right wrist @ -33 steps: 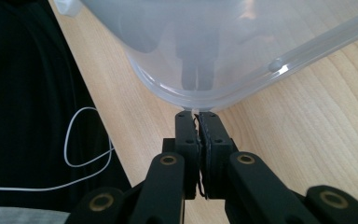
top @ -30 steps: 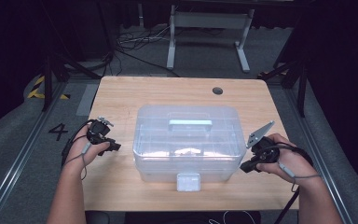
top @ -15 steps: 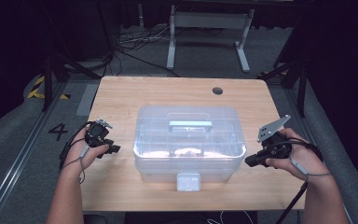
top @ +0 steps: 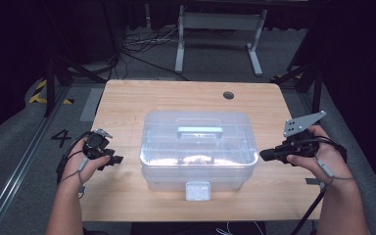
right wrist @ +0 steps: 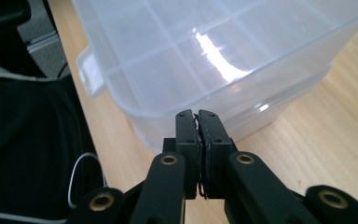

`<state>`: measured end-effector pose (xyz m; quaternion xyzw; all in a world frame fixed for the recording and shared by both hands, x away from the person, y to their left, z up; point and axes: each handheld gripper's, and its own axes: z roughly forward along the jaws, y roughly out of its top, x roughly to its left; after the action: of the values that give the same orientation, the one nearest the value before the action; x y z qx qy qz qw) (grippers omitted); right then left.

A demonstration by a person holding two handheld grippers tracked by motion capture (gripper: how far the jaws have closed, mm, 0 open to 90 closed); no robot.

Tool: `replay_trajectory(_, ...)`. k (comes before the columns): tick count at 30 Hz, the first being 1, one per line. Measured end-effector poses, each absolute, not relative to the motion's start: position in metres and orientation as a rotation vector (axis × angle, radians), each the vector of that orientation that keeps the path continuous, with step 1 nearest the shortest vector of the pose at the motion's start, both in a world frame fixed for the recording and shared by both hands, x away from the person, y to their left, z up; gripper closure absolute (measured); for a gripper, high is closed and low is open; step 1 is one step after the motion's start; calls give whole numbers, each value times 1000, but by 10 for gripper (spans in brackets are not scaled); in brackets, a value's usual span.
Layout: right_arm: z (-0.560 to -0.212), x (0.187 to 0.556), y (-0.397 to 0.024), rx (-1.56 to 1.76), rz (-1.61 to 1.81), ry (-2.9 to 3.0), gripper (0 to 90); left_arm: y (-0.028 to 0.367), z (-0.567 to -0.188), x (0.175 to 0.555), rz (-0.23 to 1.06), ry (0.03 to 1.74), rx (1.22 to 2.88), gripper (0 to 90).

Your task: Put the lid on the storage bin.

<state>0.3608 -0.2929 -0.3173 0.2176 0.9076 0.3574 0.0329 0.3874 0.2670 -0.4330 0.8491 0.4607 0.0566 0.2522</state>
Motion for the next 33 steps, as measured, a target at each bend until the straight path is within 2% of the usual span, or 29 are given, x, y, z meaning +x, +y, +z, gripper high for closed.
replay_trajectory(18,-319,384,-313,892,1386,2374,875,266,-432,387,166,1243,2295,479)
replay_trajectory(33,-340,407,-342,1123,1308,2224,835,264,-431,387,174,1254,2261,429)
